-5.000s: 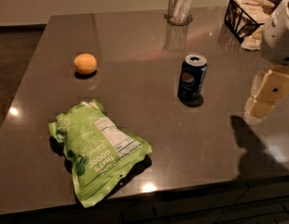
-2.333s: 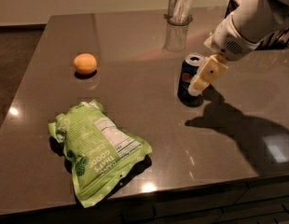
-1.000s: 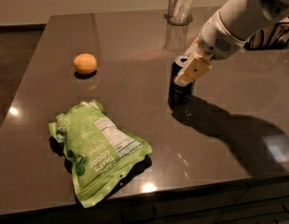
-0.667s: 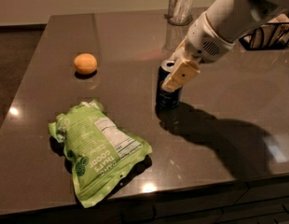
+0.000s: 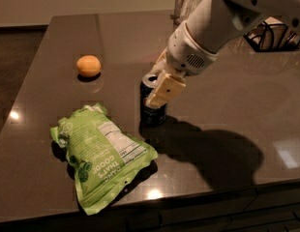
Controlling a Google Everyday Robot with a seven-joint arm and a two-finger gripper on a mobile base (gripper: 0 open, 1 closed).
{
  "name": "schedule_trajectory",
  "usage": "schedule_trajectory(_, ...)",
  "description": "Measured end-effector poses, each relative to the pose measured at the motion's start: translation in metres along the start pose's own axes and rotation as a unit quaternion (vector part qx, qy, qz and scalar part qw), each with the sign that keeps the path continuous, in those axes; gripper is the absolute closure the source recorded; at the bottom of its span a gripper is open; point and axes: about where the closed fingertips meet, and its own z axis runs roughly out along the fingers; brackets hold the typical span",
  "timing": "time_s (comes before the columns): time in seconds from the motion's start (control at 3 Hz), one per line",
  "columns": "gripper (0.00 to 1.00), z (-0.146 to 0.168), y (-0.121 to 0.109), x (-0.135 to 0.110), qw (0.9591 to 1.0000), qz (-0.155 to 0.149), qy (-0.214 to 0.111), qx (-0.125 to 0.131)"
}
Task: Move pepsi can near green rice chip bag
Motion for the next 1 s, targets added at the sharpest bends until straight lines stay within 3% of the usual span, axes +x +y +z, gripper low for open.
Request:
schedule_trajectory(0.33, 0.82, 0.007, 0.010, -0.012, 0.9998, -0.019, -0.005, -0.004)
schedule_trajectory(1.0, 0.36, 0.014, 0.020, -0.018, 0.9992, -0.036, -0.012, -0.011)
